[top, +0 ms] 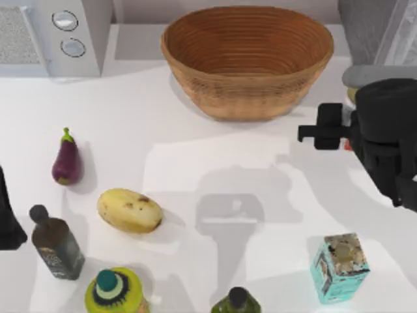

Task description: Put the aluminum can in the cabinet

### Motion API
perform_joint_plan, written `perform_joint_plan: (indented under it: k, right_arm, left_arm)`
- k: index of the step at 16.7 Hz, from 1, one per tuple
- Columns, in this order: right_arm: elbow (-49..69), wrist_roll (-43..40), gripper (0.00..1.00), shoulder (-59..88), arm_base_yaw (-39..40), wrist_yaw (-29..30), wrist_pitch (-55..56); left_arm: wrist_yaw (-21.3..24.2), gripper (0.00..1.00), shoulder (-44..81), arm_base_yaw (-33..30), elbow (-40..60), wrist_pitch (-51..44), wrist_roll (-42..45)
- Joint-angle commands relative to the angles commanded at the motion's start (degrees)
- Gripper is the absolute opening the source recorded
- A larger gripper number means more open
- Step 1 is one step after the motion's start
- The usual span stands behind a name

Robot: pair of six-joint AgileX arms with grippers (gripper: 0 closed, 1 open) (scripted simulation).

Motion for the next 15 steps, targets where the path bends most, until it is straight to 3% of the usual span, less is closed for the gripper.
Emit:
perform_joint_plan:
  k: [6,15]
  right_arm:
    - [4.6,-0.3,0.00,-9.0,0.6,-0.4,-13.9]
    - [2.2,-1.1,0.00,-13.2,-1.3,-1.9,-14.7]
  left_arm:
    - [0.0,1.00,0.0,0.0,0.0,0.0,0.0]
    - [0.0,1.00,0.0,0.0,0.0,0.0,0.0]
